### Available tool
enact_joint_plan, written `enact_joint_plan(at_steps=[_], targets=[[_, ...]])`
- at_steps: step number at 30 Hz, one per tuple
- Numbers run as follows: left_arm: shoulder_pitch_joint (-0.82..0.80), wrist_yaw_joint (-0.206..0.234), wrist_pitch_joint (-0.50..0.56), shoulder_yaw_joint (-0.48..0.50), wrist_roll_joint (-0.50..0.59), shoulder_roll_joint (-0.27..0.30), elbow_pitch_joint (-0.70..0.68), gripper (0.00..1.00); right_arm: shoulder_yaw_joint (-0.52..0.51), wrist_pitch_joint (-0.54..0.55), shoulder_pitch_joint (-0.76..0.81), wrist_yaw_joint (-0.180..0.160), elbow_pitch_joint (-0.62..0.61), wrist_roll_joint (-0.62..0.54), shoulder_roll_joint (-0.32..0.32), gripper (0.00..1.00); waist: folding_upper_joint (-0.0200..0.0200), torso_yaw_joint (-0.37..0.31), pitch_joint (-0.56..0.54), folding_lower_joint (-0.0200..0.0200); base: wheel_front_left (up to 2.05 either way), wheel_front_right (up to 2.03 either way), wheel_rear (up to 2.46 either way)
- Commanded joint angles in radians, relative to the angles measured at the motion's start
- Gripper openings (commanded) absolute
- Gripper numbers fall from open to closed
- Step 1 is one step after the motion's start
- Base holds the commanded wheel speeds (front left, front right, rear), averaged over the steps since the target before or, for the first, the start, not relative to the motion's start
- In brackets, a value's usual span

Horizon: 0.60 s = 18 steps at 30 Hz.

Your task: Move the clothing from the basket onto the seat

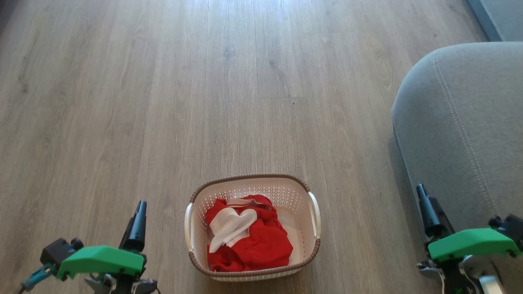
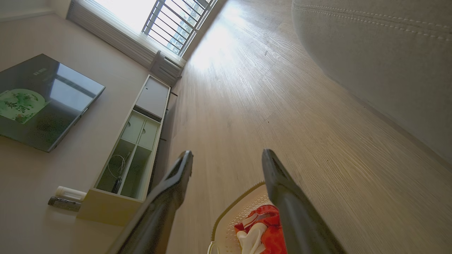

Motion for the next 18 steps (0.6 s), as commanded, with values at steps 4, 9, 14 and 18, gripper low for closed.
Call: enact_joint_plan(at_steps=[4,9,14,18], targets=[[-0.053,0.016,-0.020,0.006,0.069,0.009,-0.043,1.00,0.018,-0.024,-0.066,0.000,-0.035,-0.084,-0.034,1.00,0.0000,0.001,0.001,0.0000,0.00,0.00,0.00],[-0.055,0.023,-0.032,0.003,0.122,0.009,-0.049,1.00,0.025,-0.035,-0.073,0.000,-0.033,-0.144,-0.039,1.00,0.0000,0.003,0.001,0.0000,0.00,0.00,0.00],[-0.054,0.031,-0.047,0.000,0.189,0.010,-0.053,1.00,0.032,-0.050,-0.079,0.000,-0.033,-0.216,-0.044,1.00,0.0000,0.004,0.000,0.0000,0.00,0.00,0.00],[-0.055,0.037,-0.058,-0.003,0.245,0.010,-0.059,1.00,0.039,-0.062,-0.083,0.000,-0.031,-0.273,-0.047,1.00,0.0000,0.004,0.001,0.0000,0.00,0.00,0.00]])
